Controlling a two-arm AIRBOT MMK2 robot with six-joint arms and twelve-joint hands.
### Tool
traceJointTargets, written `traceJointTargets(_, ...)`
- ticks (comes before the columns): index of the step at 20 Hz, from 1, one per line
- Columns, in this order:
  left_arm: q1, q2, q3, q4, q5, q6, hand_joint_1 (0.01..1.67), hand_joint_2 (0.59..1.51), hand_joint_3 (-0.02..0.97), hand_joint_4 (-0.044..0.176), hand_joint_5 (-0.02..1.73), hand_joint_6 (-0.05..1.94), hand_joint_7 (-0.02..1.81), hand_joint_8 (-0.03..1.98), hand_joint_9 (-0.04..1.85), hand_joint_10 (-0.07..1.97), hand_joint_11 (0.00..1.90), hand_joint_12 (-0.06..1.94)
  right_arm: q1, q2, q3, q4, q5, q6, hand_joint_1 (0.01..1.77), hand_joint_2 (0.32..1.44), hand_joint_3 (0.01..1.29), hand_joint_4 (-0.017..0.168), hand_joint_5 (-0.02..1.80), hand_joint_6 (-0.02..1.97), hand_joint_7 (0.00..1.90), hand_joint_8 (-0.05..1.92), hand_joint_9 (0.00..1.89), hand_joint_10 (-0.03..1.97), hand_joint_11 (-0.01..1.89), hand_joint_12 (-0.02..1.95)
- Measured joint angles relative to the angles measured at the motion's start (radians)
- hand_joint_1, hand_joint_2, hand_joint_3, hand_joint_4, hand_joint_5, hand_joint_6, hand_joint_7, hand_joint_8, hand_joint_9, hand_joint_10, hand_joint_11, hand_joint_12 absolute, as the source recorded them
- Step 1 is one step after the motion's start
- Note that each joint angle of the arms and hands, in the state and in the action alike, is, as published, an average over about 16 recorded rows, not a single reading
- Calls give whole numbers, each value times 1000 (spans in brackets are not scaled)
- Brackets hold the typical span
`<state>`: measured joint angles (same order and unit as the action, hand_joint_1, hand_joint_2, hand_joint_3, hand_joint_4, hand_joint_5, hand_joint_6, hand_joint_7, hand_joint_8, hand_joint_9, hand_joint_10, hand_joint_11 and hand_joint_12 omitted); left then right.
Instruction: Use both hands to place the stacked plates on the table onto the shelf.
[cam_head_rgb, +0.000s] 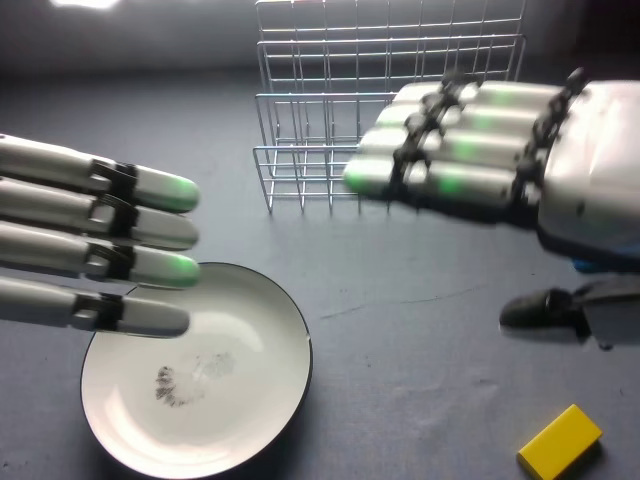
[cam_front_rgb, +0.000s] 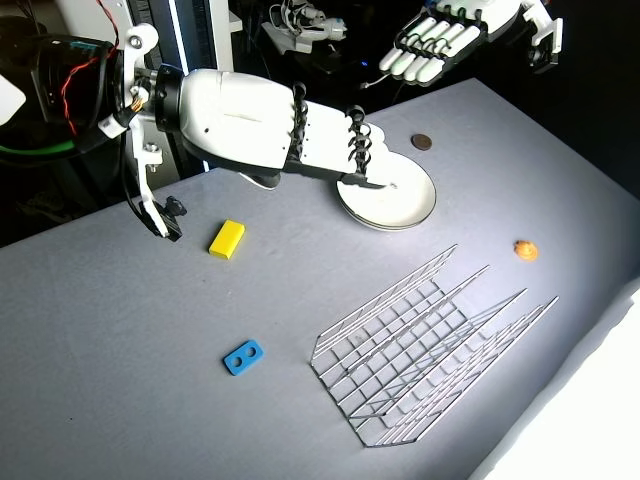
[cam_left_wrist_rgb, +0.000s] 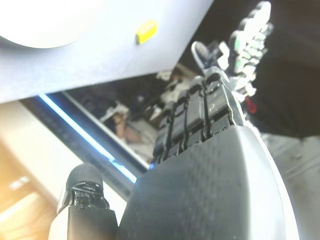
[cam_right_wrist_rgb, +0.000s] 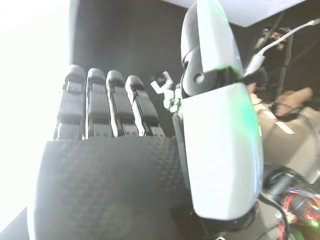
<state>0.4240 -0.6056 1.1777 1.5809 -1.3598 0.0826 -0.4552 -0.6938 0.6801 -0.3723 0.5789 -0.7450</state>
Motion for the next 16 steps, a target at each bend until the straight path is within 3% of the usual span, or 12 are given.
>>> traceJointTargets(8,-27,-75,9,153,54,-27,23,1120,28,0,18,-8,21,-13,19,6,16,-13,-5,-2,0,-47,13,26,1036,1063,18,2,21,19,21,13,14,5,14,13)
traceJointTargets(16,91,-117,10,236,184,-45,24,1132,24,0,17,-8,16,-13,17,6,16,-13,-10,-2,0,-47,22,22,1025,1082,19,2,21,19,21,13,13,5,16,12)
